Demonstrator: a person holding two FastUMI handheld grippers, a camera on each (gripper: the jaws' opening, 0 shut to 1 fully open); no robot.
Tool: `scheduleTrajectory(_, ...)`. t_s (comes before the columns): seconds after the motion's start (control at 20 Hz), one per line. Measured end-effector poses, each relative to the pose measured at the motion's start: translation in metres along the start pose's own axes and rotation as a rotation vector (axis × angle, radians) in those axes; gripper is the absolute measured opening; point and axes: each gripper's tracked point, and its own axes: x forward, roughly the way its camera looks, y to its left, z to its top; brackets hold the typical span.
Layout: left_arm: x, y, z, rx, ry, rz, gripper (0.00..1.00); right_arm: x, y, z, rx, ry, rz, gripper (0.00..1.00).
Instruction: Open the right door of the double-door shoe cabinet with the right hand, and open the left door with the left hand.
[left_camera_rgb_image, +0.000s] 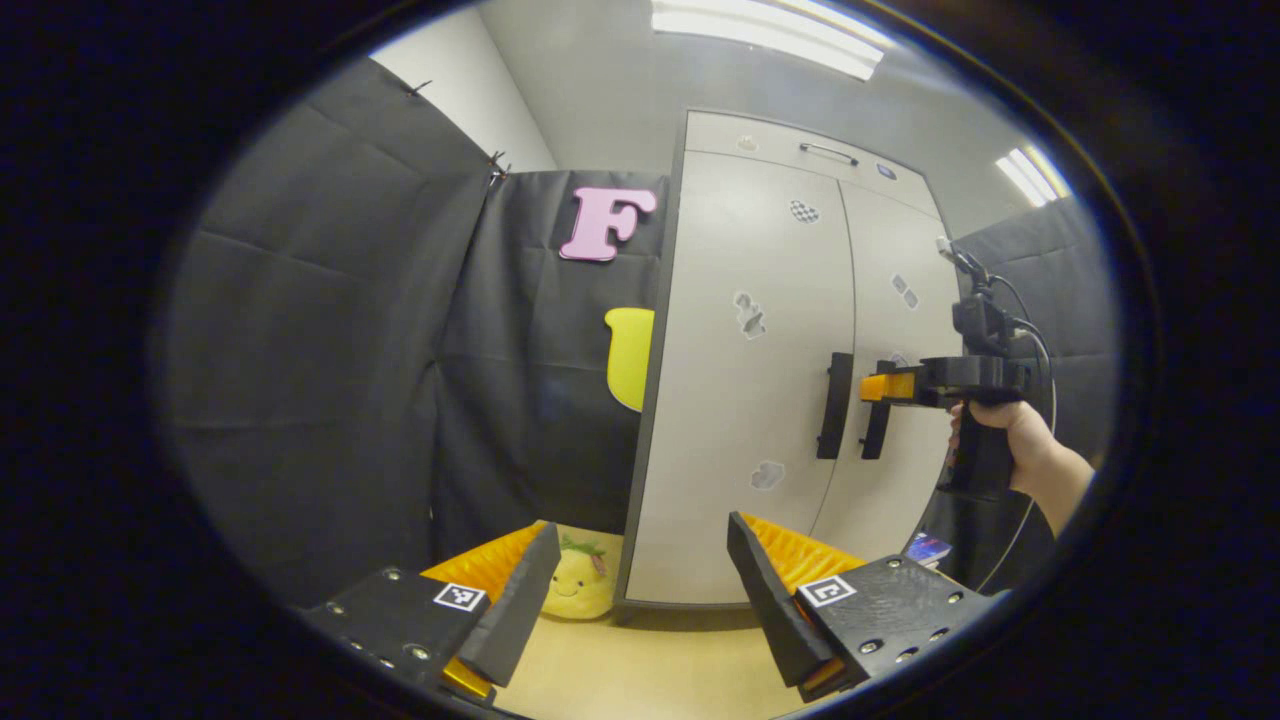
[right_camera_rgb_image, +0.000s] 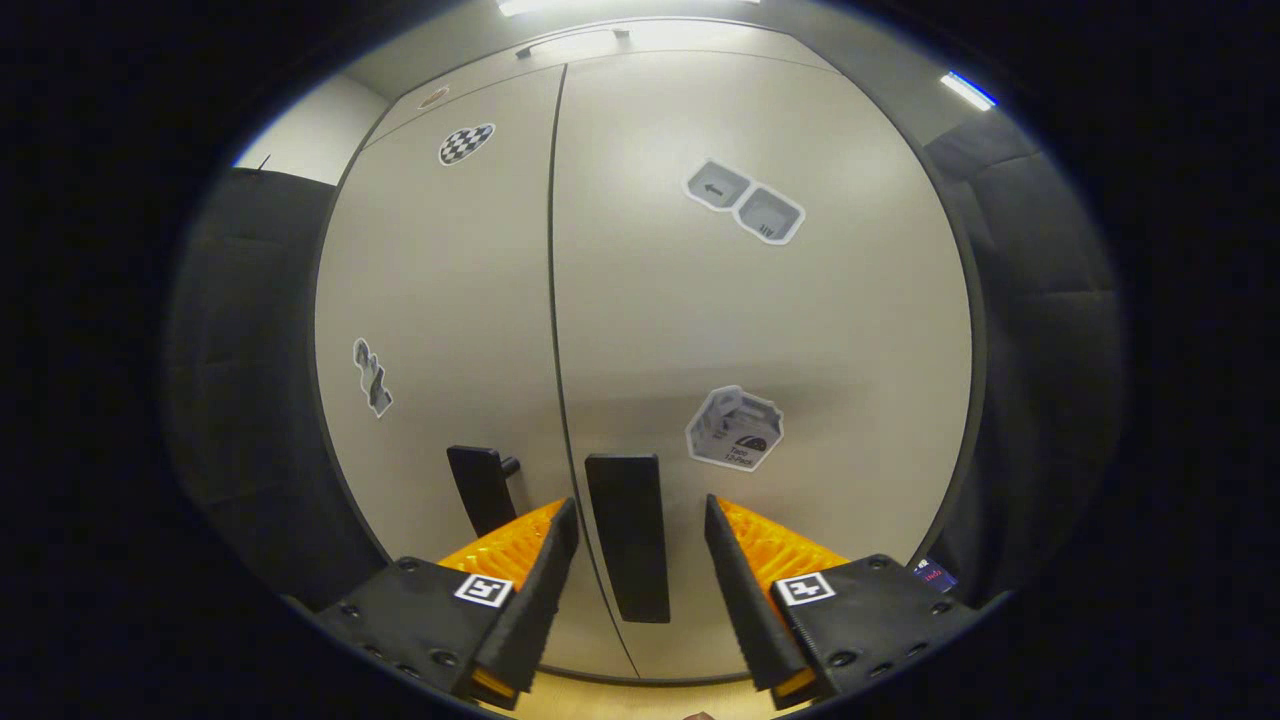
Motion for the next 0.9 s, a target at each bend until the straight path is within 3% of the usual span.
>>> scheduleTrajectory(0.05,0.001,0.005,-0.003,-0.002,0.004,-0.003,0.95,0.004,-0.001,-0.003,-0.007,0.007,-0.017,0.55)
scheduleTrajectory(0.2,0.007,0.014,-0.009,-0.018,0.017,-0.015,0.97,0.013,-0.003,-0.003,-0.026,0.013,-0.056,0.53)
scheduleTrajectory(0.25,0.007,0.017,-0.011,-0.020,0.019,-0.016,0.97,0.009,-0.001,-0.007,-0.030,0.023,-0.065,0.36)
scheduleTrajectory(0.3,0.008,0.021,-0.011,-0.020,0.019,-0.015,0.99,0.009,-0.001,-0.005,-0.043,0.016,-0.074,0.36)
scheduleTrajectory(0.35,0.008,0.024,-0.012,-0.019,0.020,-0.012,0.97,0.008,-0.002,-0.005,-0.058,0.019,-0.076,0.25)
scheduleTrajectory(0.45,0.008,0.029,-0.013,-0.023,0.021,-0.010,0.97,0.010,-0.002,-0.005,-0.043,0.012,-0.068,0.29)
scheduleTrajectory(0.5,0.008,0.031,-0.014,-0.028,0.024,-0.008,0.99,0.010,-0.001,-0.007,-0.034,0.007,-0.058,0.19)
scheduleTrajectory(0.7,-0.001,0.037,-0.022,-0.036,0.058,0.011,0.95,0.010,-0.002,-0.006,-0.009,0.022,-0.004,0.02)
scheduleTrajectory(0.9,-0.018,0.041,-0.011,-0.008,0.044,0.053,0.97,0.007,-0.002,-0.006,-0.027,0.014,-0.003,0.06)
